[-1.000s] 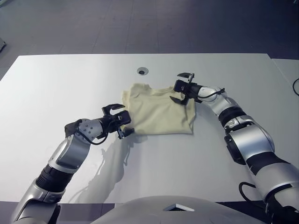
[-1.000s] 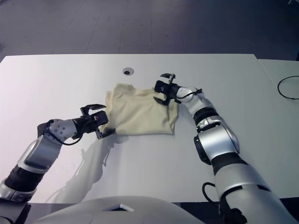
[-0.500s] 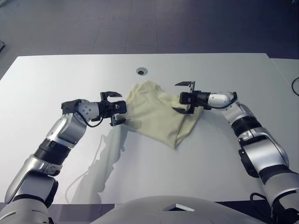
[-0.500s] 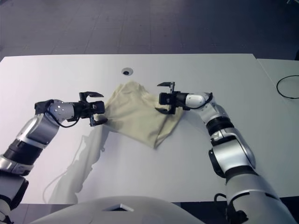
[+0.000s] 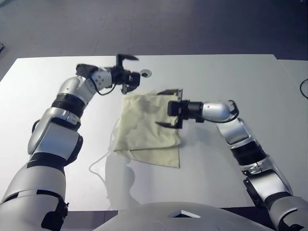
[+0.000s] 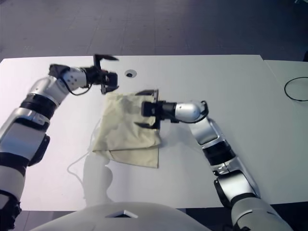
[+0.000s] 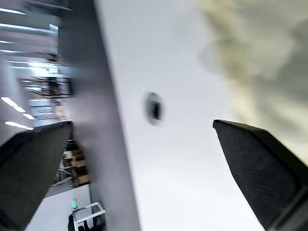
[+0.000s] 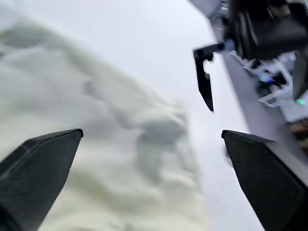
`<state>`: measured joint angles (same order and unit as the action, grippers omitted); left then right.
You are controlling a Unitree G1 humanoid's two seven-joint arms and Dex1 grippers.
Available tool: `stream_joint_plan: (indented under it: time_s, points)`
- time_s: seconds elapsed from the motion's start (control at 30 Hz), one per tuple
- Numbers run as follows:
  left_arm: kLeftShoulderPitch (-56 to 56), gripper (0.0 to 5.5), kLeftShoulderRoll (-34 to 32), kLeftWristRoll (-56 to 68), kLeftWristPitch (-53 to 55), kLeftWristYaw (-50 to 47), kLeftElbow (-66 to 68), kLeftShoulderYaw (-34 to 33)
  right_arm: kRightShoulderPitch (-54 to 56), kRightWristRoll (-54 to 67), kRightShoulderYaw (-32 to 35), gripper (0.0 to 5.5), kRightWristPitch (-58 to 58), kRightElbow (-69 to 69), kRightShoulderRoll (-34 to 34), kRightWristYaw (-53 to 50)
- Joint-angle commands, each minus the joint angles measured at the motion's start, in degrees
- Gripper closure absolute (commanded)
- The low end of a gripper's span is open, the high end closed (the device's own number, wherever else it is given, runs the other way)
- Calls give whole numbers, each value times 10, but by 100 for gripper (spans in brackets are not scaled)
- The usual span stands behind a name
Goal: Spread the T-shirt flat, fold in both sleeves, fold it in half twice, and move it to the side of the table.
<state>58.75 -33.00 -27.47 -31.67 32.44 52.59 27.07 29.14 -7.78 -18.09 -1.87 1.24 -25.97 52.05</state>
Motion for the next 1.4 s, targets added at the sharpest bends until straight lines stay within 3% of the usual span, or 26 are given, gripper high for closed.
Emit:
stream_joint_plan:
  time_s: [0.03, 0.13, 0.27, 0.4, 0.47, 0.63, 0.93, 1.37, 1.4]
  points:
    - [-118, 10, -79, 99, 25, 71, -176, -75, -19, 26, 65, 14, -46, -60, -36, -17]
    - [-292, 10, -156, 212, 84, 127, -377, -149, -102, 55, 127, 14, -72, -156, -88, -5]
    - [-553, 10, -245, 215, 50, 123, -506, -241, -273, 62, 203, 14, -38, -261, -179, 44]
    - [-687, 10, -280, 187, -25, 126, -563, -281, -424, 67, 258, 14, -17, -326, -208, 65]
    - [-721, 10, -285, 153, -54, 117, -572, -279, -466, 52, 250, 14, 10, -338, -218, 66]
    - [-743, 10, -254, 68, -70, 76, -580, -256, -476, -5, 190, 14, 55, -341, -216, 39]
    - [-730, 167, -208, -40, -53, 22, -579, -195, -433, -58, 111, 10, 56, -322, -192, -3]
    - [-711, 398, -202, -25, -33, 34, -593, -143, -322, -172, -11, 10, 168, -175, -153, -80]
    - [-713, 411, -204, -23, -32, 34, -595, -142, -313, -177, -18, 30, 182, -161, -151, -86]
